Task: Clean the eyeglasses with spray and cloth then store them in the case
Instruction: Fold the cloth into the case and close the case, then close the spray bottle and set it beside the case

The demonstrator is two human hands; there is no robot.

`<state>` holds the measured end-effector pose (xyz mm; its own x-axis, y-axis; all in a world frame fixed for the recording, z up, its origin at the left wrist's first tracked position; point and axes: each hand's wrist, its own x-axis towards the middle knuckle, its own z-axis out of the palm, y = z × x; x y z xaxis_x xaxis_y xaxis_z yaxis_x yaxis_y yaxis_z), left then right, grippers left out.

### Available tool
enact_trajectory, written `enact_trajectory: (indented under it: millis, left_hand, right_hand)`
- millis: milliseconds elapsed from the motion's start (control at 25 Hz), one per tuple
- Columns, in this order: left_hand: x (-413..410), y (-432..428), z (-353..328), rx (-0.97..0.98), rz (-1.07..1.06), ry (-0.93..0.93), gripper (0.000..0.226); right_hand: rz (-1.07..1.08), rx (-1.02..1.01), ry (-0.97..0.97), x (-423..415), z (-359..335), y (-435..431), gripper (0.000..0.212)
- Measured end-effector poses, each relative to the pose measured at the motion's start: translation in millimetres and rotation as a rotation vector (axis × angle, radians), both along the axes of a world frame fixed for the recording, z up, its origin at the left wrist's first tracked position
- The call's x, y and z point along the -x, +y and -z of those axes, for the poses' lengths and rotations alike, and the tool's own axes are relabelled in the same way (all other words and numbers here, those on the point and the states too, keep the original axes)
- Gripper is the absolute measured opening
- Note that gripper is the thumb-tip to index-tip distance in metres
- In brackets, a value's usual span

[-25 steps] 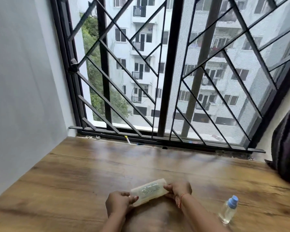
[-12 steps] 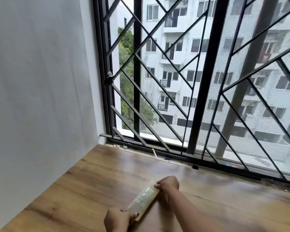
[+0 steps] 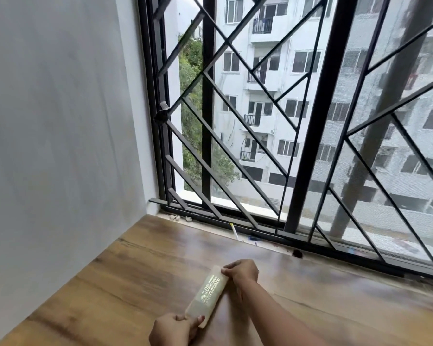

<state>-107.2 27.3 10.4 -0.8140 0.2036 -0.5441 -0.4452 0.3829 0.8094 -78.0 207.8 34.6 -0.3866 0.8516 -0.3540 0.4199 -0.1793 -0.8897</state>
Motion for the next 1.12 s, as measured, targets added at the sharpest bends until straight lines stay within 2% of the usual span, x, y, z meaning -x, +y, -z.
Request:
enact_trajectory:
  millis: [160, 360, 520, 680, 760, 840, 880, 1000, 1120]
  left_hand:
    - [-1.4, -1.9, -6.3, 0.029, -0.008, 0.057, 0.036]
    - [-4.6, -3.3, -3.6, 0.004, -0.076, 0.160, 0.033]
    - [-8.0, -10.8, 0.7, 0.050, -0.004, 0.235, 0.036]
    - [-16.5, -20.1, -20.9, 0.123, -0.050, 0.383, 0.049]
    - [-35.7, -17.7, -45.1, 0.106, -0.031, 0.565, 0.042]
    - [-64.4, -7.2, -65.9, 0.008, 0.076, 0.713, 0.032]
    - [-78.9, 0.5, -70.7, -0.072, 0.162, 0.722, 0.029]
    - [-129.2, 30.9, -66.9, -0.327, 0.515, 0.579, 0.027]
    - [-188.4, 58.1, -53.6, -0.372, 0.878, 0.524, 0.032]
  right_hand:
    - [-0.016, -0.069, -0.013, -0.7, 6.9, -3.2, 0.012]
    - [-0.078, -0.061, 0.038, -8.7, 10.3, -5.1, 0.030]
    - [-0.030, -0.073, 0.083, -31.4, 2.4, -12.8, 0.032]
    - [0.105, -0.105, 0.286, -79.6, -25.5, -40.1, 0.032]
    - [0.144, -0.150, 0.394, -116.9, -45.6, -55.8, 0.032]
    - [0.197, -0.229, 0.478, -160.3, -64.9, -68.2, 0.031]
    - [0.235, -0.277, 0.500, -182.0, -73.8, -72.7, 0.030]
    - [0.390, -0.463, 0.484, -254.9, -94.7, -79.1, 0.031]
    - [0.565, -0.581, 0.373, -324.9, -97.0, -72.7, 0.032]
